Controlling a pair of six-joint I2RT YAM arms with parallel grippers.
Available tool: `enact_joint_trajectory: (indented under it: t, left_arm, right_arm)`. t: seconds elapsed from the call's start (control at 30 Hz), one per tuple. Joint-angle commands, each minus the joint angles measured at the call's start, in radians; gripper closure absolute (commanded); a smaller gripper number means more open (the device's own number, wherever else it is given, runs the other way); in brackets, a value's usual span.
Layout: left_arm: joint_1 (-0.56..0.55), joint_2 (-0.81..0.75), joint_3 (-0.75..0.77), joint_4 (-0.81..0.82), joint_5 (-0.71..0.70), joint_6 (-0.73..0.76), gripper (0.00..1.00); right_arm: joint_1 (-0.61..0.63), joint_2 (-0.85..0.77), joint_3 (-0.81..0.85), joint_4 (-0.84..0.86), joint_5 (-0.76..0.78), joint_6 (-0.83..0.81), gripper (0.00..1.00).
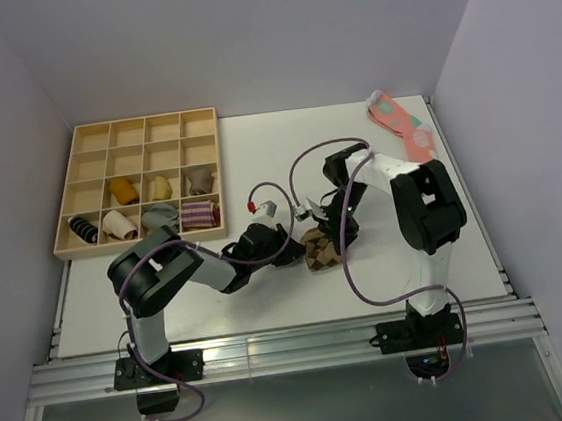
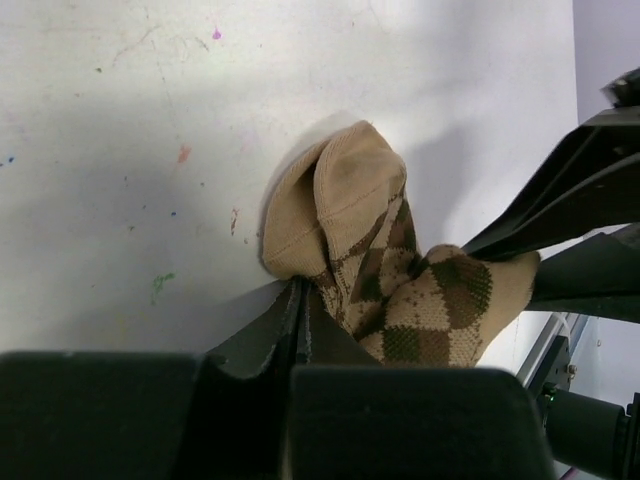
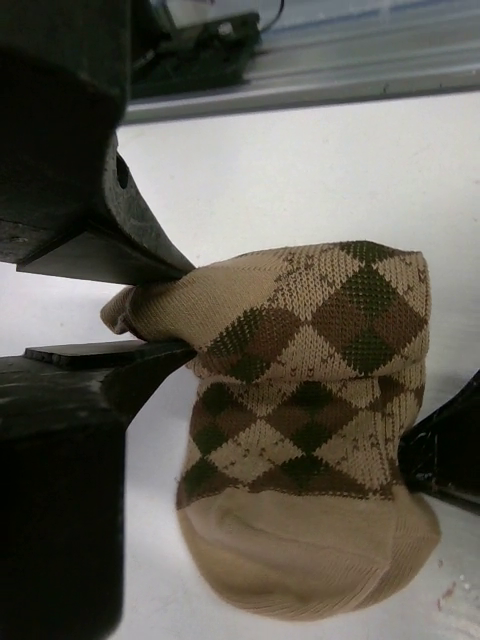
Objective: Roll the socks
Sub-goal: Roll the sock at the center of the board.
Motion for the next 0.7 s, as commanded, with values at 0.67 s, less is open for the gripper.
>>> enact_joint_trajectory:
  t: [0.67]
  left_arm:
    - [-0.018,0.114,-0.132,0.355,-0.015,0.096,0.75]
  right_arm:
    - [0.015,0.258,0.193,-0.147,0.076,0.228,0.7]
